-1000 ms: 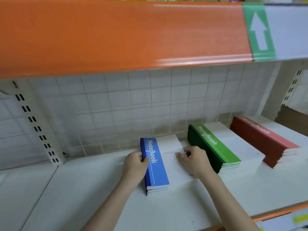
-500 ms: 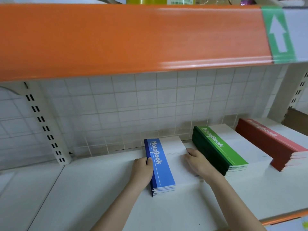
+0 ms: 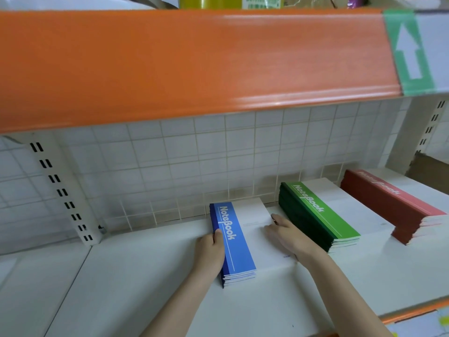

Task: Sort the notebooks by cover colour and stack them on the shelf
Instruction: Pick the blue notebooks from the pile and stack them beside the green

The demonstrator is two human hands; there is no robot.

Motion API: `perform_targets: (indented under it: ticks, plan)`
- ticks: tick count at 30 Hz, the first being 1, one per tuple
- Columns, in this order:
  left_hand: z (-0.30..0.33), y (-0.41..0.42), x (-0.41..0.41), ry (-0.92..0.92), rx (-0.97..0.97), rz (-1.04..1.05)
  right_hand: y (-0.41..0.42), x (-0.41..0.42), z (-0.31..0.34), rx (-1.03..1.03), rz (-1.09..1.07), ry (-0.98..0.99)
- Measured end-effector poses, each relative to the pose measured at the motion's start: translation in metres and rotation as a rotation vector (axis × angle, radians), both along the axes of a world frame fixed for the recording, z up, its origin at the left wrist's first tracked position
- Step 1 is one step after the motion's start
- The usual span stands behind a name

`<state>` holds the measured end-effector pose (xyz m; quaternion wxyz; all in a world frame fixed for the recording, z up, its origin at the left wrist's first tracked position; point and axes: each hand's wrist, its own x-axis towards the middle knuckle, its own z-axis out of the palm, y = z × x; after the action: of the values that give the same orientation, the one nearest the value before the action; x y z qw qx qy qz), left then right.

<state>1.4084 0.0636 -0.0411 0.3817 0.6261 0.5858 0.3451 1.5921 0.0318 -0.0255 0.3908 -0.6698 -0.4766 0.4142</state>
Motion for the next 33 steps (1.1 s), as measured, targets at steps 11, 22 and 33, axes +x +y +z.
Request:
perform_targets:
  ticks: [11,22,33]
  plan:
    - [-0.008,0.0,-0.003,-0.127,-0.071,0.017,-0.001,-0.004,0.012,-0.101,0.024,-0.015]
    - [0.019,0.001,-0.065,0.284,0.236,-0.022,0.011,-0.072,0.033,0.125,0.093,-0.727]
    - [0.019,-0.008,-0.163,0.567,0.202,0.009,0.01,-0.182,0.029,0.215,0.318,-0.798]
